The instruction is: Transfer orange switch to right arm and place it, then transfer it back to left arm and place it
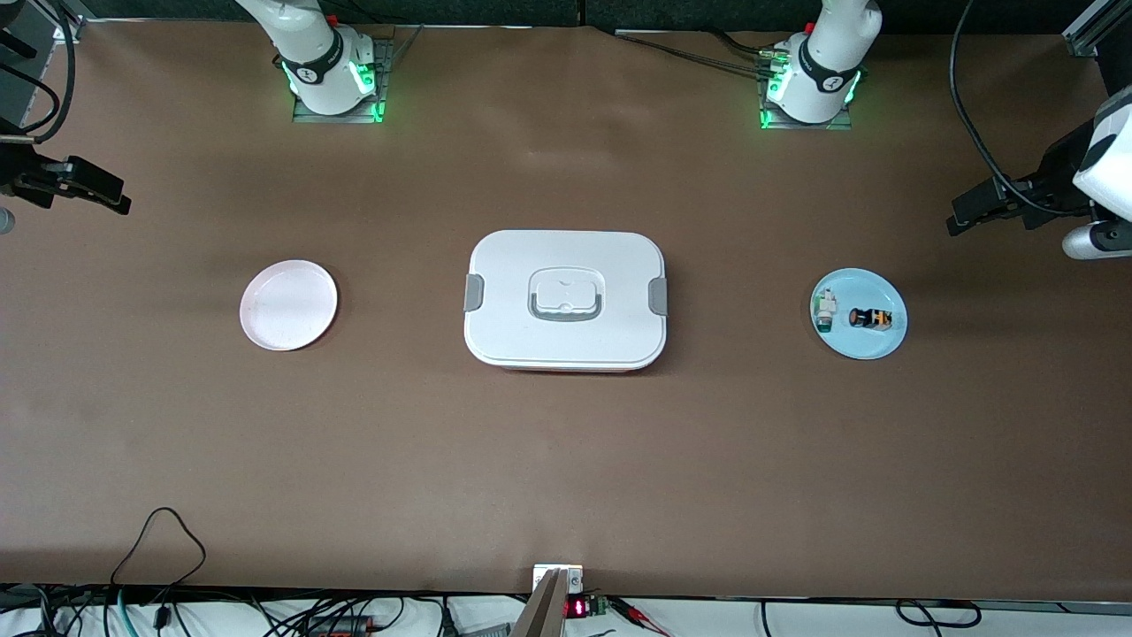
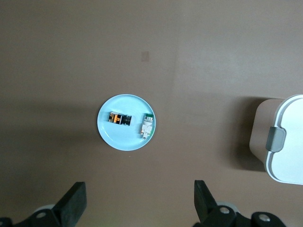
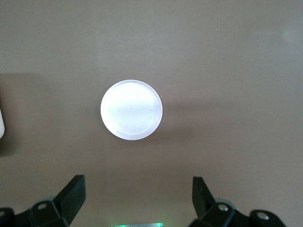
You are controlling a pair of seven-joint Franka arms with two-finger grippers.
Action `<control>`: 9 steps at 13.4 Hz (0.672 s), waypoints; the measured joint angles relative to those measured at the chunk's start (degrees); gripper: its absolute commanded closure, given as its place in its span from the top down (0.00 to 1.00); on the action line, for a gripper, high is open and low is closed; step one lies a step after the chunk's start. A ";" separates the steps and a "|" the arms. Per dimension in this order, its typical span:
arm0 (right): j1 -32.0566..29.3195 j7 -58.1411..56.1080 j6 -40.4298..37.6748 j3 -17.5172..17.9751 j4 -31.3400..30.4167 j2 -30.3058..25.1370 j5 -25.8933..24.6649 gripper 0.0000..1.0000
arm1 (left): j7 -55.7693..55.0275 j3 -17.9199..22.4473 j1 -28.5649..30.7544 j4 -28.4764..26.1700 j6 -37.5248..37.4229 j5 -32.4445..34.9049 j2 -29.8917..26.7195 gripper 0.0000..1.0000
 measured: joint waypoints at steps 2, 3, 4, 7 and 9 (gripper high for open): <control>0.00 0.00 -0.01 0.00 -0.02 0.00 0.00 1.00 | 1.84 -0.34 -0.47 0.00 0.05 2.41 0.00 1.00; 0.00 0.00 -0.01 0.00 -0.02 0.00 0.00 1.00 | 2.15 -0.47 -1.00 0.00 0.05 3.11 0.00 1.00; 0.00 0.00 -0.01 0.01 -0.03 0.00 0.00 1.00 | 2.18 -0.49 -1.39 -0.01 0.06 3.28 0.00 1.00; 0.00 0.00 -0.01 0.01 -0.05 0.00 0.00 1.00 | 1.63 -0.06 -1.36 -0.29 0.45 0.13 0.00 1.00; 0.00 -0.01 -0.01 0.01 -0.06 0.00 0.01 1.00 | 0.09 -0.10 -1.35 -0.47 1.02 -0.58 0.00 1.00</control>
